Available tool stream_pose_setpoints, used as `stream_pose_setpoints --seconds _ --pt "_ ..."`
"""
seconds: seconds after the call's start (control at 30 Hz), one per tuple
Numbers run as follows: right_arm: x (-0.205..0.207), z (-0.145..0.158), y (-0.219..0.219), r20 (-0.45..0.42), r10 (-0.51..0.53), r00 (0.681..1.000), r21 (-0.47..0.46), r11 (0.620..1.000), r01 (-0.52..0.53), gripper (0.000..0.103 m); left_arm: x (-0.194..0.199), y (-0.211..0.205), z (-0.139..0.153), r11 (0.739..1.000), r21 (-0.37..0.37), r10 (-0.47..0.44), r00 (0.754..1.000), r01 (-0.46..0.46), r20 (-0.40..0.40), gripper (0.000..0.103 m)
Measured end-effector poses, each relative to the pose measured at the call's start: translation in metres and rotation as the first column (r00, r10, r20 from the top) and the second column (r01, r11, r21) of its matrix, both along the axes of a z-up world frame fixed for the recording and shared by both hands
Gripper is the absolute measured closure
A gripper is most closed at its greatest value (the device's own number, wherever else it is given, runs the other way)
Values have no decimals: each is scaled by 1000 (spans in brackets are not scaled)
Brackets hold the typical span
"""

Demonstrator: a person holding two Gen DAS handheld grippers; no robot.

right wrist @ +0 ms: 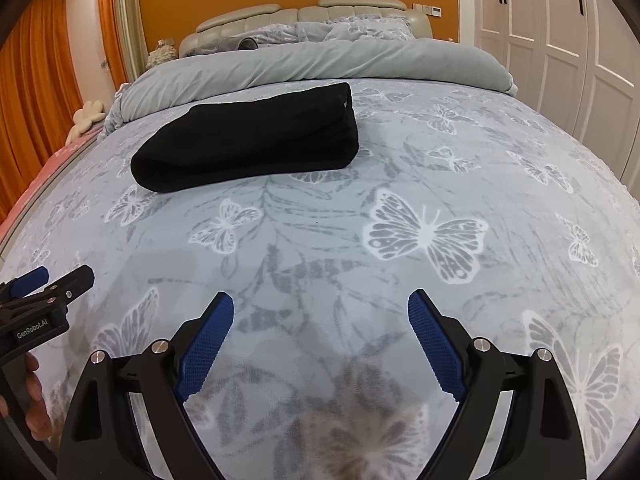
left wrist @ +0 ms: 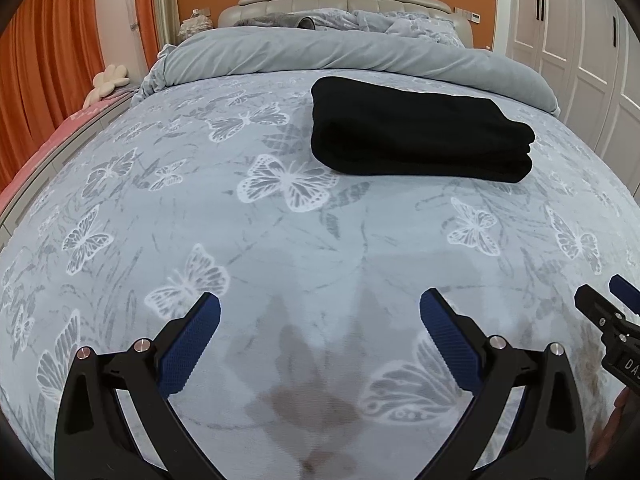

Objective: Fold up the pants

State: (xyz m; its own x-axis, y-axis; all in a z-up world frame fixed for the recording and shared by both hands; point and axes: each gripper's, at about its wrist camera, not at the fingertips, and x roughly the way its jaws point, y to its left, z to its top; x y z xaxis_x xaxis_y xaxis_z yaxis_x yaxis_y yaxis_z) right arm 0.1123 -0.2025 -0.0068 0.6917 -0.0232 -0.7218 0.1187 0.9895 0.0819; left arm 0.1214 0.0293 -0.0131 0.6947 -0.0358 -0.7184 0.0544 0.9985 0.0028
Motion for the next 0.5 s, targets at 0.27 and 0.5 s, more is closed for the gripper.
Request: stream_pose_setpoints --seconds 0.27,0.5 --pt "0 0 1 3 0 1000 -4 1000 0 16 1 1 0 1000 -3 4 1000 -4 -3 5" --pt "-1 0 2 2 -1 1000 -4 1000 1 16 1 2 0 1000 -15 -5 1000 4 -7 5"
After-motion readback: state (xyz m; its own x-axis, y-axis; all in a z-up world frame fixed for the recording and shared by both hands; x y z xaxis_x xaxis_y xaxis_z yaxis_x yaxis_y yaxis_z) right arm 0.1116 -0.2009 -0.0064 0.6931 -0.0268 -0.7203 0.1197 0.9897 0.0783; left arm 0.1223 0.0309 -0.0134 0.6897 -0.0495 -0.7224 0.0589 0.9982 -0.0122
